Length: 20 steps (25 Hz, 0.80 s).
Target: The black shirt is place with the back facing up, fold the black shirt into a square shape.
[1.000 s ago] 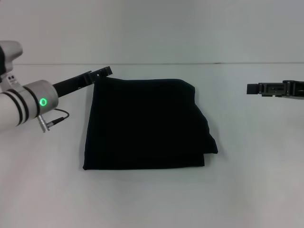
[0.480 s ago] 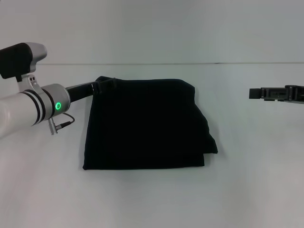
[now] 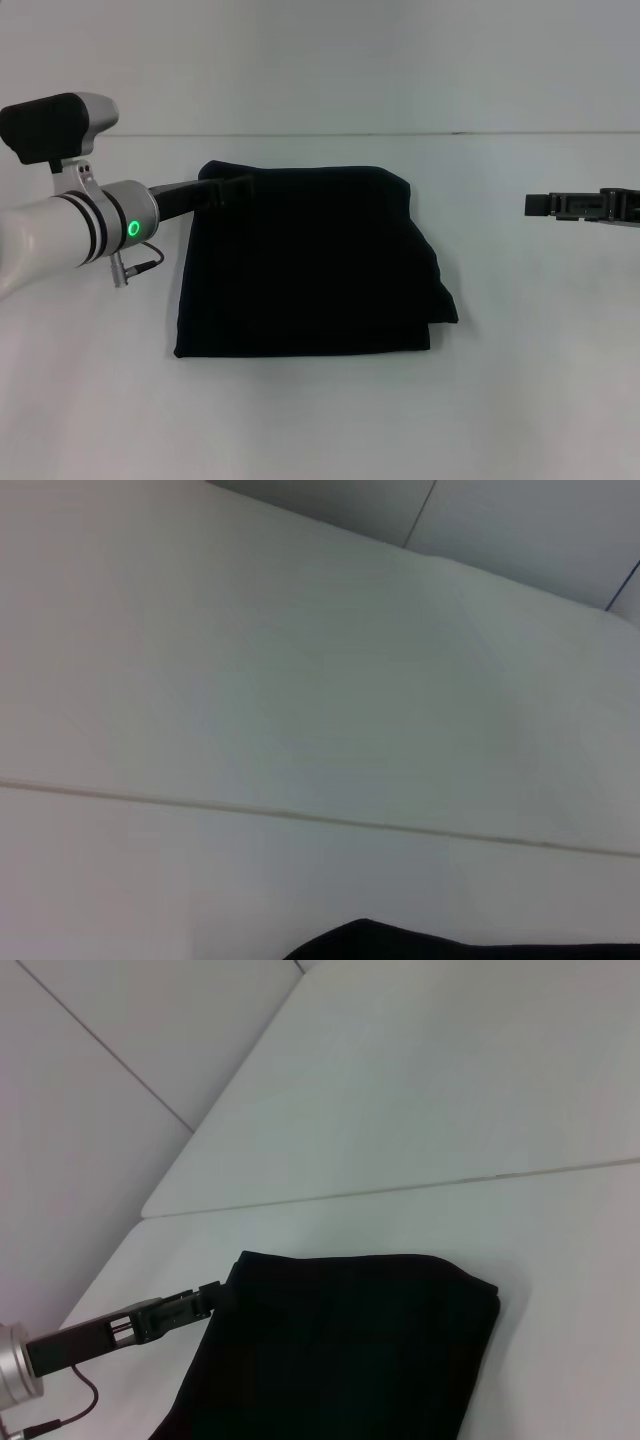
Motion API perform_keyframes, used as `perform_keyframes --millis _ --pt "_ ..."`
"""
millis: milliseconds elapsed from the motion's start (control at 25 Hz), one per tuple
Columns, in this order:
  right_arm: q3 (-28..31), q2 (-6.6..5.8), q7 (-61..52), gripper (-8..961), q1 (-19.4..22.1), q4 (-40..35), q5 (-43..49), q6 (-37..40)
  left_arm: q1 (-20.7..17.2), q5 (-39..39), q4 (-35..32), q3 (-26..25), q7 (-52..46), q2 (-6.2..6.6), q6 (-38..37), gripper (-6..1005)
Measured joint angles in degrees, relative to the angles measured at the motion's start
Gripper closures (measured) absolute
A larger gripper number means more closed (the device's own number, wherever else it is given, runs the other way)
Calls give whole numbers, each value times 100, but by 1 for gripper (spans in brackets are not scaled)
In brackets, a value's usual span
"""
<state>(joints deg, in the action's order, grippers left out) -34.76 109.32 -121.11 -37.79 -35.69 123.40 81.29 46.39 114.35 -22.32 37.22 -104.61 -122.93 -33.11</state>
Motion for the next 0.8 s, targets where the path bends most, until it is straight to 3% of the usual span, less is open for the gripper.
perform_keyframes --millis 560,800 --pt "24 9 0 69 9 0 0 1 -1 275 7 39 -15 -3 -8 50" --pt "0 9 1 74 9 0 0 -10 -18 343 -13 48 -45 -13 -51 229"
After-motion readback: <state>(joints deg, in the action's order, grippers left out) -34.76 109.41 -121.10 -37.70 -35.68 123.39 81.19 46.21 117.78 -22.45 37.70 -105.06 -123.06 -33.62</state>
